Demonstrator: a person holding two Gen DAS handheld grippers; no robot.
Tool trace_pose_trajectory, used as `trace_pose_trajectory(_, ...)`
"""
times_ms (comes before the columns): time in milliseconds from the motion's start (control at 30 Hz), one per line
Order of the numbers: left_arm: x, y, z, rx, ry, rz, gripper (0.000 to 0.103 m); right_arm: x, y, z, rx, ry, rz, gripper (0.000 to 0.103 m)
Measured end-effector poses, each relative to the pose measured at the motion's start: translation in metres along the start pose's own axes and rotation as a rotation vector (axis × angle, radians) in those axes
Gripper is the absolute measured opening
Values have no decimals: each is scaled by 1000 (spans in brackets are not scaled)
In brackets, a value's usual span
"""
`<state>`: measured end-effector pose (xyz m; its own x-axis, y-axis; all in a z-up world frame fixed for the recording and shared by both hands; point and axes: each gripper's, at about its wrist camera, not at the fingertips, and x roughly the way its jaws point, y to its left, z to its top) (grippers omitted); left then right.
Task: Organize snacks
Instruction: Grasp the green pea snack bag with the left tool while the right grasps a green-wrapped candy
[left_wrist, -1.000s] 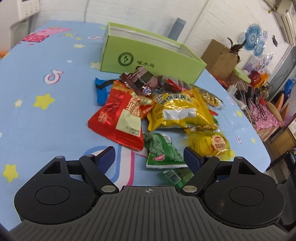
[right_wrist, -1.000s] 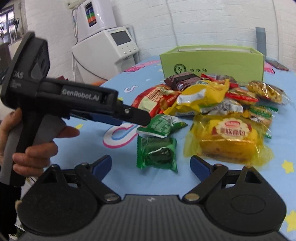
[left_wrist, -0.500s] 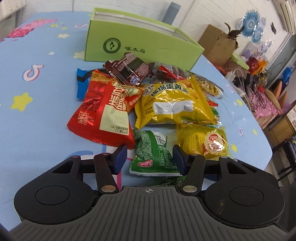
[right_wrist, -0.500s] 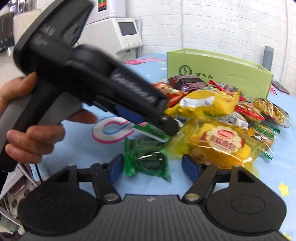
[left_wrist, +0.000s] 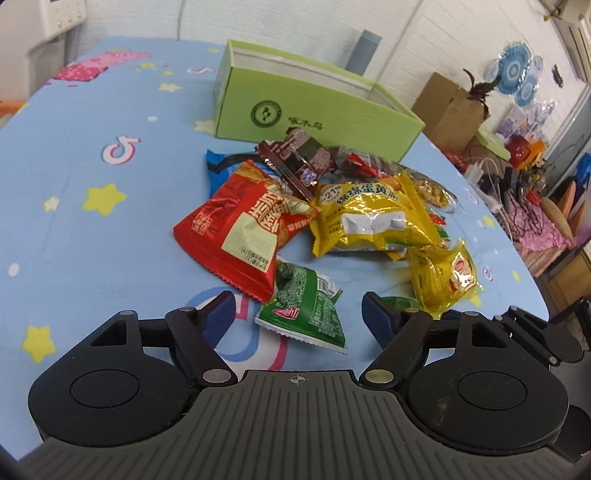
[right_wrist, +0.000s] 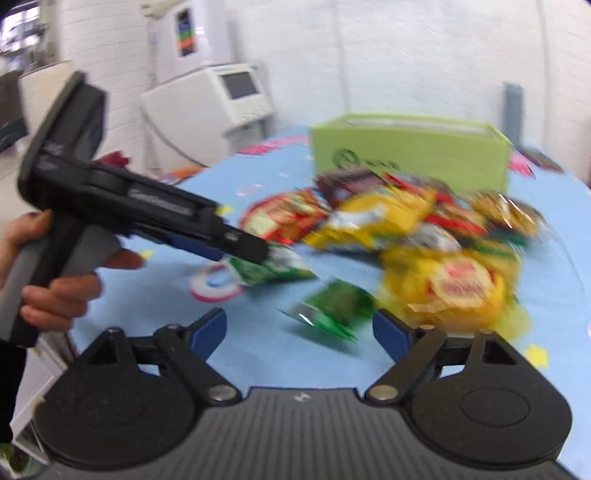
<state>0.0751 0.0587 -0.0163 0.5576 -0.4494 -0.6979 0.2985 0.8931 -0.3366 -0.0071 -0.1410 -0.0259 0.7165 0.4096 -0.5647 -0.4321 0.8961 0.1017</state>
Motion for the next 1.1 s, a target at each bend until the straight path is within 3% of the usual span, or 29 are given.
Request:
trace_pose_trajectory(133, 1, 0, 1, 14, -4, 50, 64, 18, 5, 10, -106, 17, -48, 88)
trace_pose_trajectory(233, 1, 10, 1, -41, 0, 24, 63, 38, 0, 14, -157, 60, 4, 88)
trace_pose_trajectory(400, -5, 16, -1, -63, -15, 10, 64, 50, -4, 6, -169, 140, 29, 89)
trace_pose_trajectory(533, -2, 11, 1, -39, -15, -24, 64, 33, 2, -5, -123, 141, 64, 91)
trace_pose_trajectory(667, 12, -5, 6, 33, 11, -30, 64, 34, 0, -1, -99, 103, 10, 91)
trace_pose_trajectory(833, 28, -11, 3, 60, 45, -7, 61, 46, -2, -1, -110, 103, -26, 77)
trace_pose_trajectory(867, 32, -10, 2, 56, 50, 0, 59, 46, -3, -1, -115, 97, -37, 73)
trace_pose_trajectory(933, 32, -11, 2, 85, 36, 34, 37, 43, -4, -1, -112, 84, -51, 41)
trace_pose_trajectory(1000, 31, -9, 1, 101, 44, 28, 19, 38, -7, -1, -86, 87, -63, 39)
trace_pose_trajectory(1100, 25, -2, 0, 61, 72, -37, 14, 31, -10, -2, -74, 101, -61, 38)
